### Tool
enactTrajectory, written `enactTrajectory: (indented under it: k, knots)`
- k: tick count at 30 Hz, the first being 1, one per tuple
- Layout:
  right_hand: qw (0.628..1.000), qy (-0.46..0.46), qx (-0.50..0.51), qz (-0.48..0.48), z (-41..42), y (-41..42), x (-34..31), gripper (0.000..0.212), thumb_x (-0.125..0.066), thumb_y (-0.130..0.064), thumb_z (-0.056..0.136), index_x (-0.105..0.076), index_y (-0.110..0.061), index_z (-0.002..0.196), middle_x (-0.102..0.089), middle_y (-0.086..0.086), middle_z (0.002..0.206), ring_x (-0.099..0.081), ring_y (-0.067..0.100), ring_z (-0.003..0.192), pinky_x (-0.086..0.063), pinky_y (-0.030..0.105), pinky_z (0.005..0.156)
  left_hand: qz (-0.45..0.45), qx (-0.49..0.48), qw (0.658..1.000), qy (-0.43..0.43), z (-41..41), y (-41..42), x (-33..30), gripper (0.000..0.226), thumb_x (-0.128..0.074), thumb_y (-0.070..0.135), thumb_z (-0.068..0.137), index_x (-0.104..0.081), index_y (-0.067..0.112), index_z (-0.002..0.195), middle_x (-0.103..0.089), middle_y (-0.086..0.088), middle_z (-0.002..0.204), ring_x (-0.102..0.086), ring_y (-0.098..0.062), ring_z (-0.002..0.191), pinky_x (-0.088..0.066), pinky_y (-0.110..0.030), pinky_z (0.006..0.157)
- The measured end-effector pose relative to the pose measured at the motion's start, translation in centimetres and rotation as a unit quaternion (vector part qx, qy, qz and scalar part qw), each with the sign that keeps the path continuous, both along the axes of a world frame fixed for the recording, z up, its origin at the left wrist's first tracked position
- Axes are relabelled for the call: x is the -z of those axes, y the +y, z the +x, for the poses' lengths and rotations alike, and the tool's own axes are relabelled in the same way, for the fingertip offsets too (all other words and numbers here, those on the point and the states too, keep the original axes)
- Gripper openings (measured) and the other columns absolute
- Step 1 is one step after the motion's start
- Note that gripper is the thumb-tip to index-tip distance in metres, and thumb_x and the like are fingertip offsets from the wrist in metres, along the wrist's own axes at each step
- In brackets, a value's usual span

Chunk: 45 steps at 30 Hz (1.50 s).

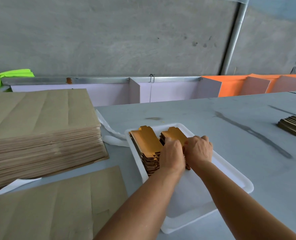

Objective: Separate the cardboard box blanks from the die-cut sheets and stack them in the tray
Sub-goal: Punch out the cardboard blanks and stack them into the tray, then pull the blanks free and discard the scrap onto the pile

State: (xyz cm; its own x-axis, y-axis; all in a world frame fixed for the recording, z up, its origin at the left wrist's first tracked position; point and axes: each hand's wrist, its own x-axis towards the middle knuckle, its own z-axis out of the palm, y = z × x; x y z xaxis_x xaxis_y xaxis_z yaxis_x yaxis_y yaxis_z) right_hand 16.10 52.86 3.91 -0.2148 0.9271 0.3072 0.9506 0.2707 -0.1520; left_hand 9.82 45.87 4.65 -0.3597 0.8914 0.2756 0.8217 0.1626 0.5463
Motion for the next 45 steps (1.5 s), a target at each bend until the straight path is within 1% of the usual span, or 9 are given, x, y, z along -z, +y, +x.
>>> enactTrajectory:
  k: [6,13,19,25,28,32,38,42,45]
  knots:
    - [0.989,0.132,-0.057,0.033,0.6,-3.9,-3.6,0.023,-0.050,0.000,0.086,-0.070,-0.006,0.093,-0.067,0.016,0.094,-0.047,0.034,0.103,-0.037,0.037,0.079,0.091,0.005,0.996,-0.011,-1.7,-4.7,-3.2,0.026,-0.061,0.005,0.087,-0.058,0.007,0.113,-0.053,-0.010,0.119,-0.053,-0.025,0.108,-0.043,-0.029,0.090]
    - [0.939,0.241,-0.228,0.095,-0.9,-15.8,-5.0,0.019,-0.056,-0.005,0.085,-0.064,0.001,0.068,-0.057,0.013,0.065,-0.044,0.029,0.070,-0.027,0.035,0.058,0.045,-0.100,0.993,-0.042,-9.8,-18.5,-2.6,0.018,-0.066,0.005,0.081,-0.071,0.007,0.099,-0.071,-0.010,0.098,-0.065,-0.027,0.094,-0.048,-0.033,0.085]
    - [0.899,0.287,-0.300,-0.139,-3.2,-25.3,0.4,0.012,-0.067,-0.009,0.085,-0.076,-0.007,0.090,-0.074,0.006,0.088,-0.060,0.011,0.075,-0.040,0.016,0.068,-0.103,-0.182,0.977,-0.049,-13.7,-28.7,1.9,0.022,-0.067,0.009,0.082,-0.071,0.009,0.104,-0.070,-0.008,0.107,-0.062,-0.023,0.104,-0.043,-0.025,0.087]
    - [0.905,0.265,-0.229,-0.241,-3.7,-29.0,5.0,0.016,-0.058,-0.011,0.089,-0.074,-0.014,0.087,-0.069,0.000,0.083,-0.061,0.015,0.077,-0.049,0.026,0.074,-0.185,-0.100,0.977,-0.020,-13.0,-31.3,5.2,0.074,-0.078,0.044,0.071,-0.049,0.023,0.136,-0.045,-0.009,0.128,-0.050,-0.023,0.118,-0.037,-0.027,0.098]
    - [0.902,0.311,-0.226,-0.195,-3.4,-30.2,6.1,0.013,-0.059,-0.008,0.090,-0.072,-0.010,0.092,-0.068,0.001,0.088,-0.059,0.015,0.083,-0.039,0.017,0.073,-0.165,-0.099,0.981,0.012,-12.9,-31.5,6.2,0.054,-0.074,0.048,0.073,-0.059,0.028,0.121,-0.046,-0.005,0.116,-0.054,-0.024,0.106,-0.042,-0.030,0.088]
    - [0.904,0.315,-0.235,-0.167,-3.6,-30.5,6.7,0.013,-0.060,-0.005,0.089,-0.072,-0.008,0.092,-0.067,0.001,0.089,-0.059,0.017,0.084,-0.043,0.022,0.079,-0.082,-0.121,0.989,-0.006,-12.5,-31.8,7.1,0.019,-0.070,0.031,0.082,-0.064,0.016,0.091,-0.061,-0.007,0.098,-0.059,-0.026,0.092,-0.036,-0.028,0.069]
    - [0.906,0.306,-0.246,-0.158,-3.4,-30.1,7.0,0.012,-0.061,-0.006,0.089,-0.071,-0.011,0.089,-0.065,-0.001,0.085,-0.057,0.016,0.081,-0.041,0.024,0.078,-0.006,-0.143,0.989,-0.047,-11.6,-32.7,6.9,0.014,-0.066,0.016,0.084,-0.066,0.003,0.089,-0.066,-0.012,0.095,-0.058,-0.029,0.090,-0.036,-0.030,0.072]
    - [0.903,0.309,-0.251,-0.160,-3.4,-30.1,6.9,0.012,-0.062,-0.004,0.089,-0.071,-0.011,0.088,-0.065,0.002,0.084,-0.057,0.019,0.080,-0.042,0.026,0.078,0.079,-0.219,0.967,-0.107,-13.4,-35.3,5.1,0.011,-0.062,0.008,0.085,-0.058,-0.001,0.079,-0.066,-0.015,0.082,-0.058,-0.033,0.077,-0.040,-0.034,0.067]
    - [0.904,0.300,-0.253,-0.168,-3.5,-30.4,6.9,0.011,-0.062,-0.004,0.088,-0.071,-0.010,0.088,-0.066,0.004,0.085,-0.058,0.022,0.081,-0.042,0.026,0.077,0.104,-0.281,0.951,-0.072,-16.9,-39.0,3.4,0.010,-0.058,0.006,0.088,-0.056,0.004,0.079,-0.064,-0.009,0.077,-0.058,-0.029,0.067,-0.041,-0.031,0.056]
